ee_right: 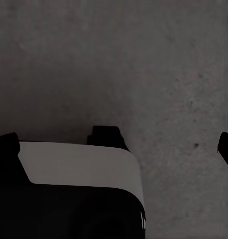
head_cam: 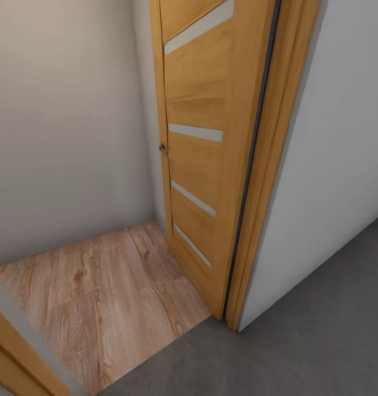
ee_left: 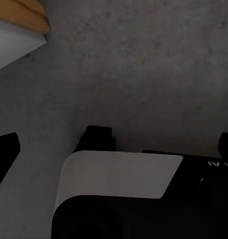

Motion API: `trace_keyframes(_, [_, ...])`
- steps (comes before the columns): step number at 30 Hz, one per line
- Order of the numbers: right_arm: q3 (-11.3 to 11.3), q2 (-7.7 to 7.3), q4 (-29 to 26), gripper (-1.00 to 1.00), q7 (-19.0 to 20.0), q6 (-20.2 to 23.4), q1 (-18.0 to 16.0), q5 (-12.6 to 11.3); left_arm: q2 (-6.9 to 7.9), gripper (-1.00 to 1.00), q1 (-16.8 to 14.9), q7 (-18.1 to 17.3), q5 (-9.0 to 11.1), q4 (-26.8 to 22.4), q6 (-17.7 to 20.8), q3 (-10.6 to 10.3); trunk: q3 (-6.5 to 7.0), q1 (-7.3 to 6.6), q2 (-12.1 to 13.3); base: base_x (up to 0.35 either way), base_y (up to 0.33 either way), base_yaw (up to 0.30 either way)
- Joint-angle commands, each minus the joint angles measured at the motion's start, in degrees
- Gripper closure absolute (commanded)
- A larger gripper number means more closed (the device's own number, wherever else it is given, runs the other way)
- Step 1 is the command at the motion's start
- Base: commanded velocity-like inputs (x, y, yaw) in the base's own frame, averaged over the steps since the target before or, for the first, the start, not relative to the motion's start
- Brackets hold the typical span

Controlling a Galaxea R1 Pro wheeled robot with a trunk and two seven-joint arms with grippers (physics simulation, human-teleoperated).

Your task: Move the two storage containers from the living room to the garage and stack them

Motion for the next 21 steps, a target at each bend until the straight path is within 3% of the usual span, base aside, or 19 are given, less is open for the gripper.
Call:
trace_keyframes(1, [0.48, 0.05, 0.17, -1.0, -0.04, -0.32, -0.06, -0.56, -0.01, -1.0, -0.03, 0.16, 0.54, -0.03, 0.16, -0.08, -0.05, 0.03, -0.02, 0.316, -0.096, -0.005])
trace_keyframes(21, [0.48, 0.05, 0.17, -1.0, -0.04, -0.31, -0.06, -0.56, -0.01, -1.0, -0.03, 0.16, 0.55, -0.03, 0.13, -0.09, -0.05, 0.03, -0.02, 0.316, -0.096, 0.0])
